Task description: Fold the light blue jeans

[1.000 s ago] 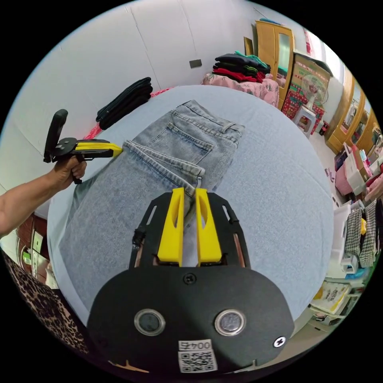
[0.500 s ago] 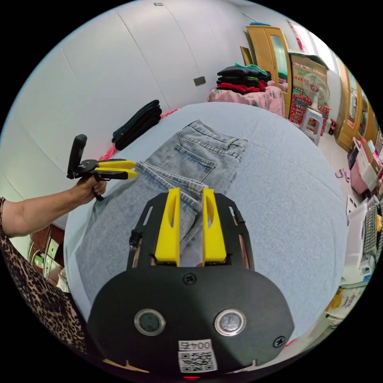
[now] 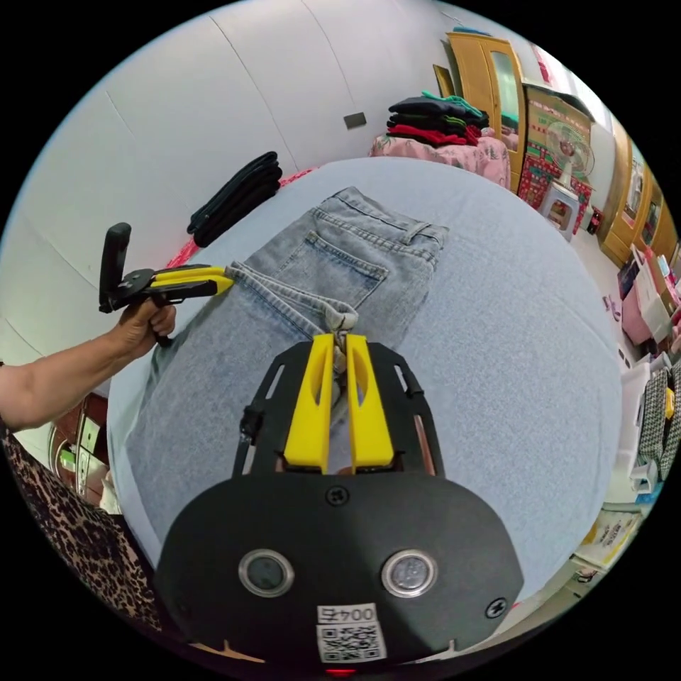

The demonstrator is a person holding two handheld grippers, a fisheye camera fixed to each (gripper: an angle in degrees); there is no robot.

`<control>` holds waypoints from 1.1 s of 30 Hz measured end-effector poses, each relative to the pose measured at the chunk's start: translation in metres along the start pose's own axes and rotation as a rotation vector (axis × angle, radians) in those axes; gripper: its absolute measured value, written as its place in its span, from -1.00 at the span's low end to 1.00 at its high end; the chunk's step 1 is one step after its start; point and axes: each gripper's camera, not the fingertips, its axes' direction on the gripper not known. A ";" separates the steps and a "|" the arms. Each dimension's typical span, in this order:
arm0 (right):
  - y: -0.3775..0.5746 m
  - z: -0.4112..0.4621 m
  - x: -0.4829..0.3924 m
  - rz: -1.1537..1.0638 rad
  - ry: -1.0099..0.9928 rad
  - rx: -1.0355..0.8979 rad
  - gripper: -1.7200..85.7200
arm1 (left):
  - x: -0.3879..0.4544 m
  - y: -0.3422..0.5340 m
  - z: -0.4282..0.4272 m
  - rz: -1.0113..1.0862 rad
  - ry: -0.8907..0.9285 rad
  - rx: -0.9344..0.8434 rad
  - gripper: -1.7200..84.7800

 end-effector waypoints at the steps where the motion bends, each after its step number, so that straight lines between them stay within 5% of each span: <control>1: 0.001 -0.002 -0.002 -0.001 0.008 0.010 -0.87 | 0.003 0.003 -0.004 0.010 -0.011 0.022 -0.87; 11: 0.008 0.013 0.018 0.173 0.046 0.006 -0.86 | -0.012 0.007 0.012 -0.013 0.000 -0.049 -0.86; 16: 0.023 -0.020 0.011 0.159 -0.118 0.040 -0.65 | -0.038 0.025 -0.031 -0.086 0.044 0.044 -0.80; 25: 0.157 -0.009 -0.116 0.156 -0.236 -0.320 -0.68 | 0.001 0.184 -0.115 0.016 0.164 -0.088 -0.81; 33: 0.206 0.057 -0.175 0.167 -0.046 -0.585 -0.77 | 0.002 0.332 -0.144 -0.025 0.311 -0.150 -0.72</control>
